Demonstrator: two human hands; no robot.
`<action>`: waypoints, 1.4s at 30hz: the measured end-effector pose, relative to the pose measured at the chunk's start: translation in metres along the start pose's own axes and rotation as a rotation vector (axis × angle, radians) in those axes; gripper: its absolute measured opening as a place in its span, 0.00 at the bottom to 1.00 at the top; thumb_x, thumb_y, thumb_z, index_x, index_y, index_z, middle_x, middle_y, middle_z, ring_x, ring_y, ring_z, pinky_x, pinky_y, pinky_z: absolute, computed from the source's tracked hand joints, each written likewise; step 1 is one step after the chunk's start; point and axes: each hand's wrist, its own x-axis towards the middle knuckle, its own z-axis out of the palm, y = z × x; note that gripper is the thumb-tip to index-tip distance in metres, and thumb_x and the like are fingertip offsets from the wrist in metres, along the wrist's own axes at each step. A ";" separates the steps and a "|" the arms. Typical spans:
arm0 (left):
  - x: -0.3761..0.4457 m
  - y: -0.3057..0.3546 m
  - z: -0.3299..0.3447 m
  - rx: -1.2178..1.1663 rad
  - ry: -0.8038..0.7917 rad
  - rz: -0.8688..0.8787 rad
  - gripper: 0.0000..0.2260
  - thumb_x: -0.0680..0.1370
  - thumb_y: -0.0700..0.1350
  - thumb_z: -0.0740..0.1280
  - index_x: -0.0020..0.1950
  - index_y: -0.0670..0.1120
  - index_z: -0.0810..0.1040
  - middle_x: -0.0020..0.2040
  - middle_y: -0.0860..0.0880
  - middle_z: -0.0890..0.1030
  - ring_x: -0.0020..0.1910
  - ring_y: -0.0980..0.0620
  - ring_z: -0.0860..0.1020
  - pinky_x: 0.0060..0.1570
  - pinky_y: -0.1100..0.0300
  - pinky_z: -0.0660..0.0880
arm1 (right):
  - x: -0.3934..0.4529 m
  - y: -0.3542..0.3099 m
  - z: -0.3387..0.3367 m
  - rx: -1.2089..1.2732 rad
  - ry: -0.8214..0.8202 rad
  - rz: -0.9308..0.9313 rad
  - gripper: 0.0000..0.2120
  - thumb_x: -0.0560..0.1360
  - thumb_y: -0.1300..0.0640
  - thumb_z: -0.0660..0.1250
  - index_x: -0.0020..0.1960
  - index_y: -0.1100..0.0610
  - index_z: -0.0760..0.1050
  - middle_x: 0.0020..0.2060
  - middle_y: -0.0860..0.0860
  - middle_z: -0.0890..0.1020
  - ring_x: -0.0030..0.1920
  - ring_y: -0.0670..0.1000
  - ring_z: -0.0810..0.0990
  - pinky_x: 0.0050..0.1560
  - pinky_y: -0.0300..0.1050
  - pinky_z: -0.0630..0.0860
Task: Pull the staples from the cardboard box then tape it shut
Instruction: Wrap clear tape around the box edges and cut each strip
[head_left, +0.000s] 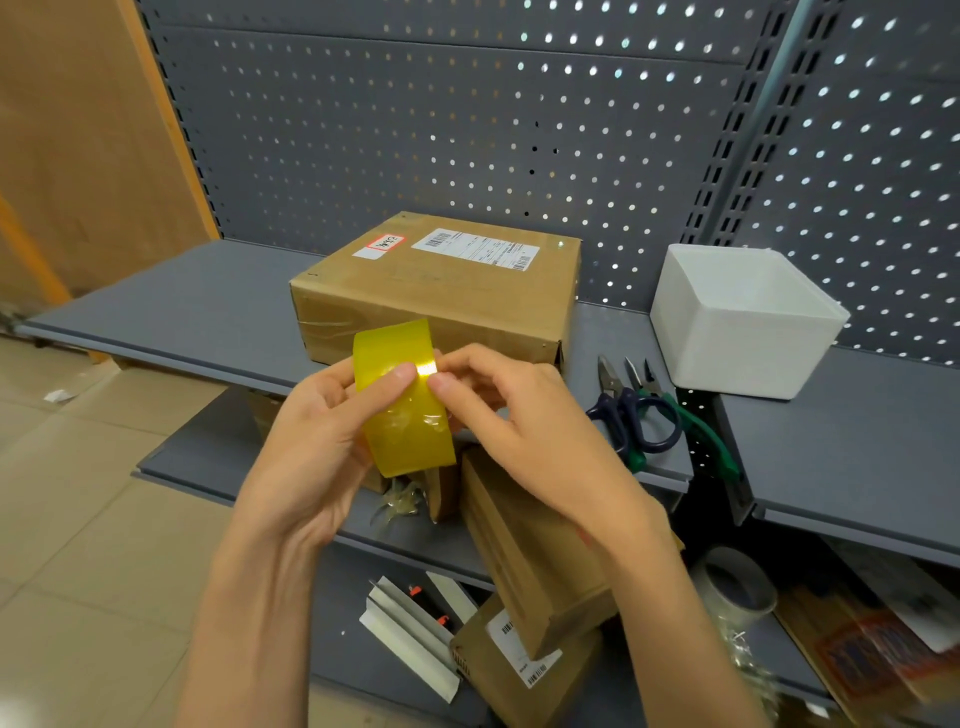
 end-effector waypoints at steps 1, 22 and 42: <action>0.000 0.000 0.000 0.034 0.001 0.004 0.18 0.72 0.46 0.65 0.59 0.38 0.78 0.49 0.40 0.83 0.43 0.48 0.82 0.45 0.49 0.80 | 0.000 0.000 0.000 -0.018 0.009 -0.007 0.13 0.79 0.48 0.60 0.56 0.56 0.76 0.42 0.50 0.82 0.43 0.48 0.81 0.47 0.53 0.78; -0.002 -0.001 0.006 0.372 -0.027 0.160 0.14 0.70 0.52 0.64 0.48 0.45 0.79 0.39 0.49 0.82 0.39 0.54 0.79 0.39 0.63 0.76 | -0.004 -0.008 0.005 0.255 0.131 0.072 0.18 0.81 0.53 0.58 0.40 0.64 0.74 0.29 0.56 0.82 0.29 0.50 0.82 0.29 0.37 0.75; -0.003 -0.011 0.012 -0.020 -0.090 -0.164 0.16 0.78 0.41 0.60 0.32 0.41 0.77 0.21 0.49 0.70 0.15 0.57 0.70 0.15 0.70 0.68 | -0.003 -0.038 -0.026 0.126 -0.294 -0.254 0.05 0.73 0.64 0.69 0.46 0.58 0.74 0.37 0.51 0.76 0.44 0.52 0.74 0.48 0.39 0.71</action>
